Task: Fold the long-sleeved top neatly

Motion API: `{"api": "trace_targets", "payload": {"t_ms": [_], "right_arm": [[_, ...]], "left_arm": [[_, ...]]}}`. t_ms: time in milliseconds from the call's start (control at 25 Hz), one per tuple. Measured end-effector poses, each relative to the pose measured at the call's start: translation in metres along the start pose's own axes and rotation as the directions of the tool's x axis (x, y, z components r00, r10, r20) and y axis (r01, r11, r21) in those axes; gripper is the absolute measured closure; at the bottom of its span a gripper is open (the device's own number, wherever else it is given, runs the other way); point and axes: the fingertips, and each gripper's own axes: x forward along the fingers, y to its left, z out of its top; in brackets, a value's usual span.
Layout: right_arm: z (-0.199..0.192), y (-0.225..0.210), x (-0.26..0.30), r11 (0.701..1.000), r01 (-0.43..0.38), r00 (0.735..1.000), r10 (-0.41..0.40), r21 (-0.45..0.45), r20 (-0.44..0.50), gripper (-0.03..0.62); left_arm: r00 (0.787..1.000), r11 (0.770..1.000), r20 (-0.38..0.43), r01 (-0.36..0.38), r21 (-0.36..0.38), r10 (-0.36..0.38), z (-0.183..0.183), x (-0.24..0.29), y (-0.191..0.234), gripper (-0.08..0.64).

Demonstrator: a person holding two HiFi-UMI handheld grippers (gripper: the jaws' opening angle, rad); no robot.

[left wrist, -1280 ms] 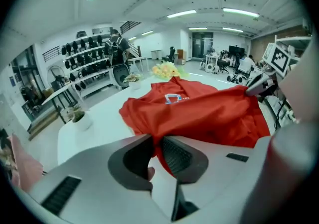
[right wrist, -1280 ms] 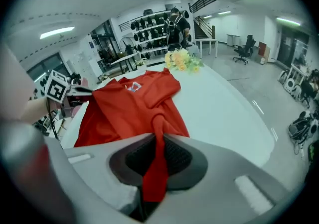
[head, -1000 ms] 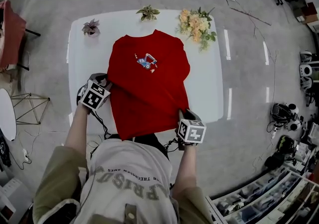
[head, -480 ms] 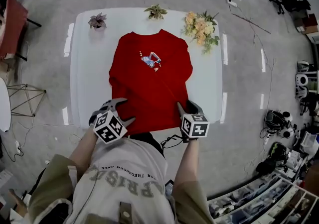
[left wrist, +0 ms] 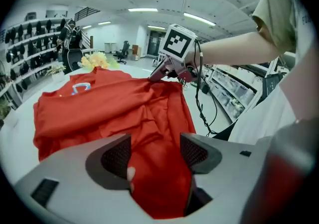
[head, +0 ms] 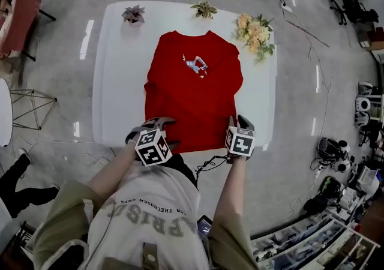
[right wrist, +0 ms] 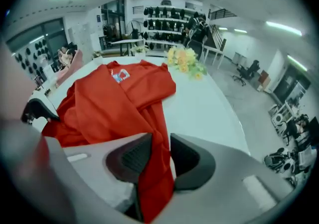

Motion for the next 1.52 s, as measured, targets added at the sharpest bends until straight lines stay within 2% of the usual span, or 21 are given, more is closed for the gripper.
{"api": "trace_targets", "payload": {"t_ms": [80,160,240,320,400,480,560,640,720,840,960,1160,1280,1400,1440,1520], "right_arm": [[0.012,0.005,-0.021,0.998,-0.061,0.994,0.058,0.025,0.088,0.416],[0.017,0.010,-0.045,0.983,-0.168,0.974,0.153,0.078,0.167,0.312],[0.014,0.013,-0.064,0.968,-0.242,0.952,0.225,0.061,0.210,0.287],[-0.005,0.017,-0.077,0.961,-0.274,0.944,0.275,-0.033,0.182,0.285],[-0.035,0.017,-0.082,0.946,-0.295,0.945,0.310,-0.135,0.104,0.285],[-0.065,0.012,-0.078,0.929,-0.314,0.945,0.325,-0.197,0.029,0.285],[-0.089,0.004,-0.071,0.908,-0.320,0.946,0.323,-0.269,-0.033,0.285],[-0.103,-0.003,-0.067,0.869,-0.318,0.946,0.317,-0.380,-0.069,0.285],[-0.110,-0.004,-0.067,0.812,-0.318,0.943,0.323,-0.489,-0.078,0.286],[-0.115,0.000,-0.063,0.716,-0.311,0.937,0.343,-0.625,-0.074,0.287],[-0.111,0.002,-0.057,0.646,-0.307,0.926,0.372,-0.699,-0.062,0.288],[-0.103,0.008,-0.047,0.590,-0.323,0.903,0.427,-0.740,-0.053,0.301],[-0.100,0.012,-0.044,0.568,-0.329,0.890,0.452,-0.754,-0.048,0.349],[-0.098,0.017,-0.046,0.546,-0.341,0.875,0.482,-0.765,-0.046,0.446],[-0.096,0.019,-0.049,0.539,-0.346,0.869,0.493,-0.768,-0.045,0.481],[-0.092,0.021,-0.057,0.527,-0.357,0.854,0.519,-0.771,-0.040,0.519]], "left_arm": [[0.999,1.000,0.035,-0.028,-0.006,0.028,-0.001,-0.019,0.001,0.259],[0.996,0.998,0.069,-0.054,-0.043,0.057,-0.007,-0.040,0.002,0.259],[0.993,0.993,0.069,-0.087,-0.075,0.092,-0.020,-0.058,0.000,0.259],[0.990,0.986,0.045,-0.132,-0.105,0.137,-0.039,-0.072,-0.009,0.259],[0.983,0.972,0.024,-0.176,-0.155,0.182,-0.056,-0.079,-0.021,0.259],[0.976,0.958,0.000,-0.212,-0.195,0.216,-0.069,-0.076,-0.035,0.259],[0.967,0.949,-0.045,-0.253,-0.189,0.249,-0.078,-0.065,-0.052,0.259],[0.953,0.940,-0.095,-0.299,-0.165,0.286,-0.082,-0.051,-0.067,0.259],[0.932,0.923,-0.139,-0.354,-0.151,0.335,-0.085,-0.037,-0.079,0.259],[0.883,0.884,-0.203,-0.451,-0.119,0.423,-0.093,-0.021,-0.084,0.259],[0.840,0.843,-0.238,-0.524,-0.123,0.487,-0.094,-0.014,-0.081,0.259],[0.798,0.793,-0.249,-0.591,-0.148,0.548,-0.090,-0.008,-0.064,0.261],[0.767,0.753,-0.244,-0.636,-0.170,0.593,-0.090,-0.009,-0.054,0.270],[0.715,0.690,-0.245,-0.698,-0.192,0.655,-0.091,-0.018,-0.045,0.375],[0.704,0.677,-0.244,-0.710,-0.193,0.667,-0.091,-0.022,-0.043,0.424],[0.700,0.675,-0.230,-0.713,-0.189,0.676,-0.088,-0.029,-0.043,0.516]]}}
